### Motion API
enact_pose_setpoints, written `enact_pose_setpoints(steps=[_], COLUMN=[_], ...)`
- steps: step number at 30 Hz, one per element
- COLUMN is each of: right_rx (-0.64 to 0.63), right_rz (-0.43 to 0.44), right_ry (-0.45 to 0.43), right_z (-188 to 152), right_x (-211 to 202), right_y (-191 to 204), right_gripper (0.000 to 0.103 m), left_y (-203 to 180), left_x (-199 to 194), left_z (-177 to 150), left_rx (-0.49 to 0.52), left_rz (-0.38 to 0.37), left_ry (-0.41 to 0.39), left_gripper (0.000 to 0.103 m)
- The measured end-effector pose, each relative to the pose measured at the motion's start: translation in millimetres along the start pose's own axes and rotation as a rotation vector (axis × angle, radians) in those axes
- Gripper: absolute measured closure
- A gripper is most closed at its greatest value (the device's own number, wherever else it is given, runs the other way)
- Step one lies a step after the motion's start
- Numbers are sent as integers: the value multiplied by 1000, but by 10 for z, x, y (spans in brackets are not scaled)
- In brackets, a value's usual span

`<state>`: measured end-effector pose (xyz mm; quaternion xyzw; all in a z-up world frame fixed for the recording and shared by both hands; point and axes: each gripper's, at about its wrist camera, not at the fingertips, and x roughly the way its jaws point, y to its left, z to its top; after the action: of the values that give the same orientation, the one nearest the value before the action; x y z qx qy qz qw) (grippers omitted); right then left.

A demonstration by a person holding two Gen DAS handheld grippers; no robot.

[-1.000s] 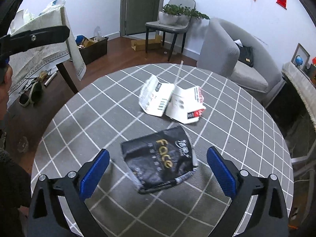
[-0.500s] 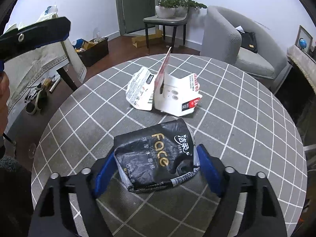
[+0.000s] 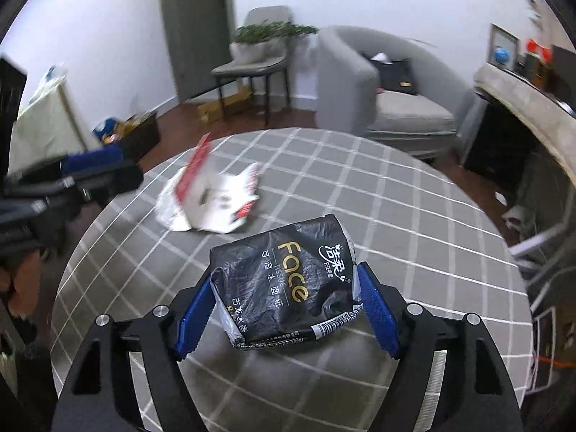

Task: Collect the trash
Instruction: 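Grasp the black 'Face' tissue pack with the right gripper and lift it, then grasp the white SanDisk card package with the left gripper while the right gripper holds the tissue pack, then carry the white package and black tissue pack over the teal bin with both grippers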

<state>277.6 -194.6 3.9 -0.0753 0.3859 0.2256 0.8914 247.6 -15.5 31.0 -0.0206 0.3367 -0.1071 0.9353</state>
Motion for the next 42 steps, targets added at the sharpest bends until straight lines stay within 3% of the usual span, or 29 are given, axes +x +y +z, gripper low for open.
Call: enact_pose_setpoints(steps=[6, 14, 23, 26, 42], right_rx=[61, 72, 78, 82, 85], right_rz=[-14, -3, -5, -1, 21], right_ry=[-15, -17, -9, -10, -74], right_z=[-35, -72, -86, -78, 57], right_x=[-65, -95, -75, -67, -146], right_y=[-242, -317, -350, -342, 22], right_gripper=[26, 26, 26, 26, 26], left_y=[-197, -237, -100, -111, -98], left_x=[178, 454, 606, 594, 195], left_z=[-9, 3, -55, -65, -203], left_rx=[49, -1, -86, -64, 33], left_rz=[38, 78, 85, 95, 28], left_ry=[17, 80, 129, 127, 92], left_gripper=[43, 59, 84, 100, 102])
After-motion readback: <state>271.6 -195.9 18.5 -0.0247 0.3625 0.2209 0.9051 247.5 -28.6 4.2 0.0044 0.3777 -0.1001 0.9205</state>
